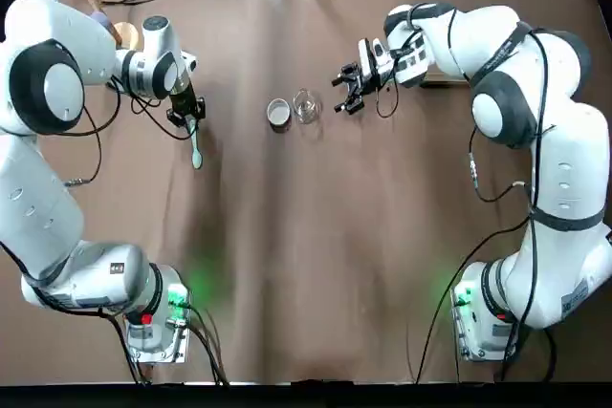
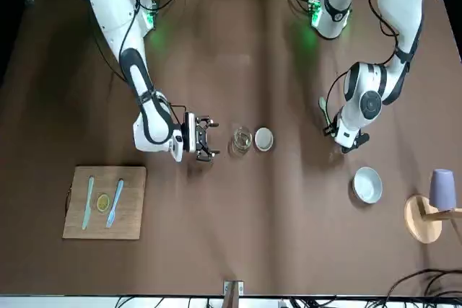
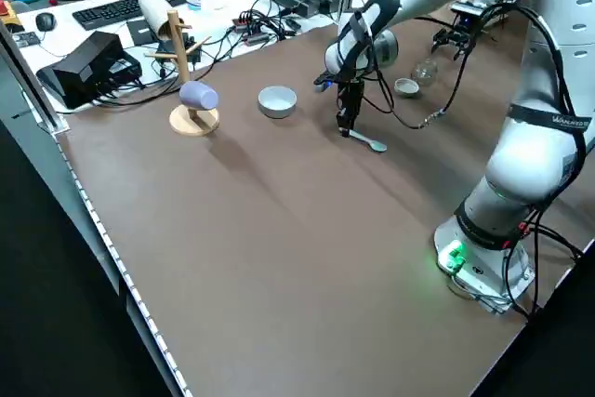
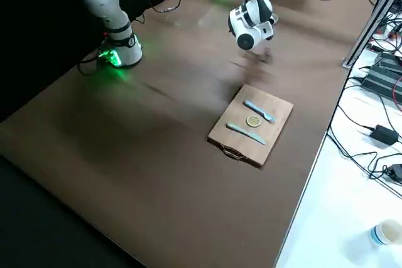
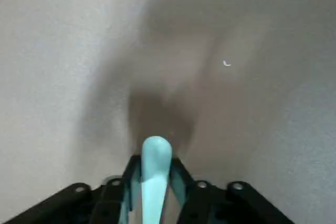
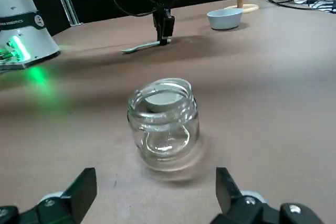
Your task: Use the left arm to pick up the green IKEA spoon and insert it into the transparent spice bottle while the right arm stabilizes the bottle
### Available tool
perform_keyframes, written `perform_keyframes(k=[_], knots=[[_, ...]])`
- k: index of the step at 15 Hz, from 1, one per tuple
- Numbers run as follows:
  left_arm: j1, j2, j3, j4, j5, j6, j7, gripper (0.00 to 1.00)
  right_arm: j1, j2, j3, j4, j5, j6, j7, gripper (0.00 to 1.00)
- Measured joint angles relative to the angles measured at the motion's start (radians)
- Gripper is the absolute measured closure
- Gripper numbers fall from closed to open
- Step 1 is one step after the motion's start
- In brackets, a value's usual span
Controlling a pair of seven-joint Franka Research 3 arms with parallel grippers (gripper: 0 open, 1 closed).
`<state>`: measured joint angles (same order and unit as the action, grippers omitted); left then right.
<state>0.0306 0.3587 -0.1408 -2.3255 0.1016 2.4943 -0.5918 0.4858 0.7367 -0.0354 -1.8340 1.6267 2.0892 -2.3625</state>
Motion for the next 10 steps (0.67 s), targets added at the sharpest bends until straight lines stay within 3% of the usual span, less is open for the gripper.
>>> perform_keyframes(k=[5, 10], knots=[[-0.001, -0.002, -0.002, -0.001, 0.000, 0.002, -0.004, 0.86, 0.002, 0.030, 0.000, 0.008, 0.023, 0.000, -0.020, 0.00], [-0.001, -0.003, -0.006, 0.012, 0.000, 0.004, -0.010, 0.87, 0.023, 0.056, 0.001, 0.049, 0.043, -0.001, -0.045, 0.00]])
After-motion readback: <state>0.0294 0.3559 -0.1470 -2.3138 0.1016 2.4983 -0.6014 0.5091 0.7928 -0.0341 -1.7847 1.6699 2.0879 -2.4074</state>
